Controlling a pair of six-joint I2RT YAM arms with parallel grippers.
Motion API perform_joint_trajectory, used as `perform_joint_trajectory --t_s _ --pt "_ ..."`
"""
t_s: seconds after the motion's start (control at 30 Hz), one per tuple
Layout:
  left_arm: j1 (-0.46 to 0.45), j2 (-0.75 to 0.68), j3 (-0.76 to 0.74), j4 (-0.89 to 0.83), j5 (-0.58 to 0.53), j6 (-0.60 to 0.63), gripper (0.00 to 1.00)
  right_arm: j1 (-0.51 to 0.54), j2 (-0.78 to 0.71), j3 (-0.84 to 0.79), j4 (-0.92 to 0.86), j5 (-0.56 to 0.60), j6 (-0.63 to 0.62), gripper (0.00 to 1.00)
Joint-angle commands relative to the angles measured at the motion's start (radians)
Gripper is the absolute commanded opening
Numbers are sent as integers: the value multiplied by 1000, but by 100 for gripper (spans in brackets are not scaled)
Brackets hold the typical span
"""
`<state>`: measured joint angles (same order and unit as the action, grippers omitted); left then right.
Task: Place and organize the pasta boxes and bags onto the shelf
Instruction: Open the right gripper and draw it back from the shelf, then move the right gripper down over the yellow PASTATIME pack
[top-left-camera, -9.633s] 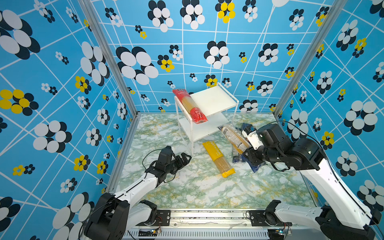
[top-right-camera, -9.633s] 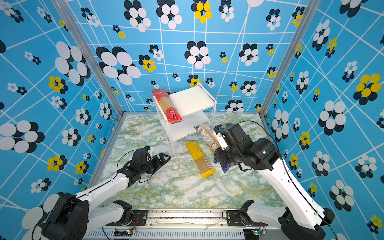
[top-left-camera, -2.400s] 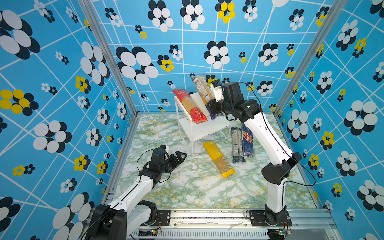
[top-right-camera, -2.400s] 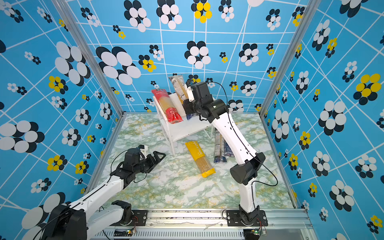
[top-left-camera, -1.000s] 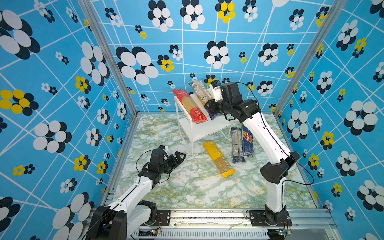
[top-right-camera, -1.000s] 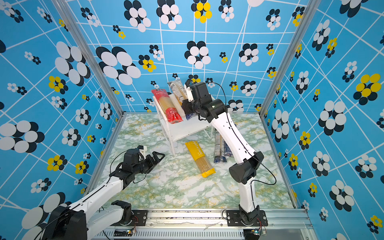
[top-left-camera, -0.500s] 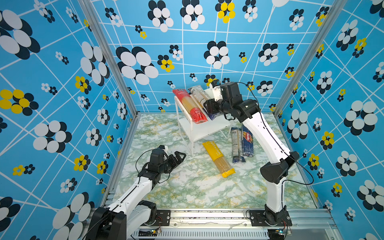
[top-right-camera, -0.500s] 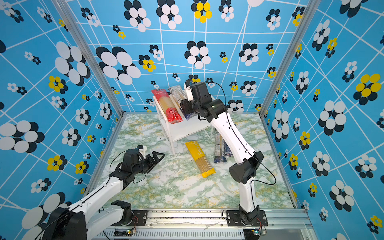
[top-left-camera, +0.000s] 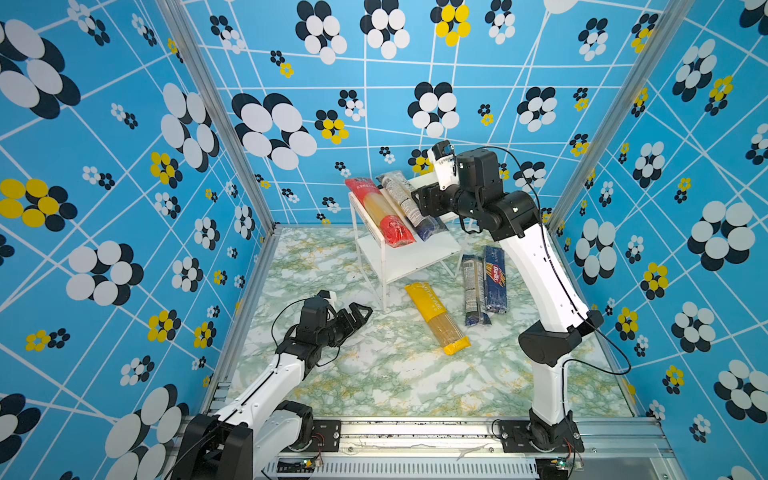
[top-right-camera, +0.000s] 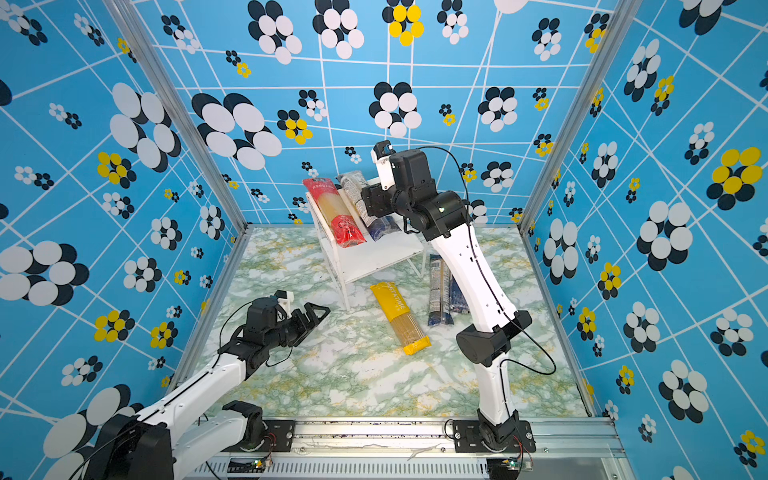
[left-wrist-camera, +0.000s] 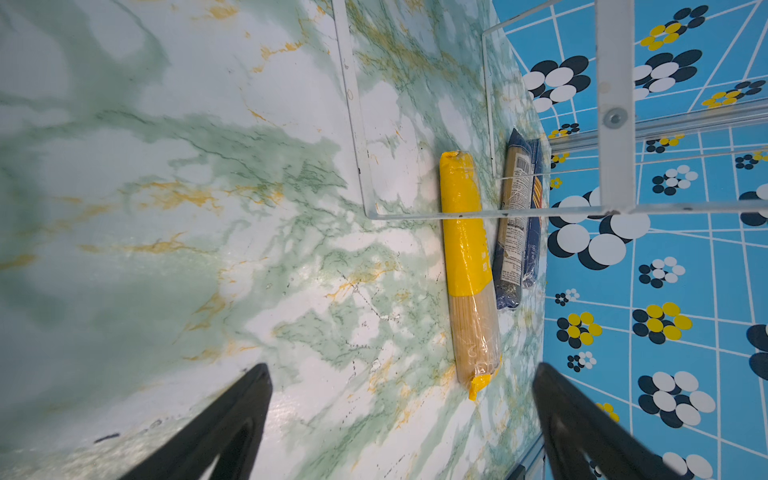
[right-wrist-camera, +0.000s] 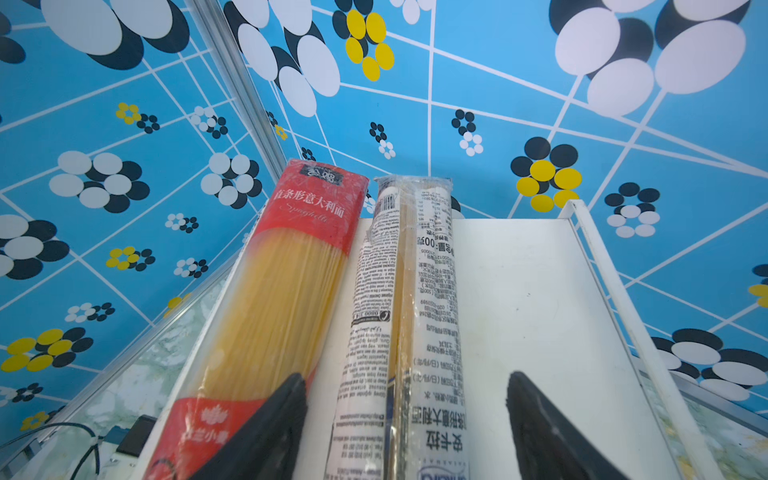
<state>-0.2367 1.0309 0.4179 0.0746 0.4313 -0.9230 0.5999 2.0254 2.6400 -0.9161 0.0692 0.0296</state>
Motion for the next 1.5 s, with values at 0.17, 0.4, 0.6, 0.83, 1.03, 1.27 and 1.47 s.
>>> perform_joint_trajectory --t_s 0.17,0.4,0.6,0.83,1.03,1.27,1.47 --pt "9 0 13 -18 15 16 99 -4 -76 22 -109 2 -25 87" --pt "7 -12 14 -29 19 13 99 -3 -125 13 -188 -31 -12 88" --pt "0 -33 0 -26 13 6 99 -3 -207 -115 -200 -42 -13 89" --pt "-23 -36 -3 -20 1 -4 99 -4 -424 -503 -28 -44 -13 89" --pt "-58 -28 0 -15 -25 -12 99 -3 -583 -772 78 -26 -5 91" --pt "-111 -20 1 -2 -67 -25 99 -4 -696 -959 103 -26 25 91" --pt "-130 -2 21 -2 -76 -25 99 -4 -780 -1096 113 -27 49 91"
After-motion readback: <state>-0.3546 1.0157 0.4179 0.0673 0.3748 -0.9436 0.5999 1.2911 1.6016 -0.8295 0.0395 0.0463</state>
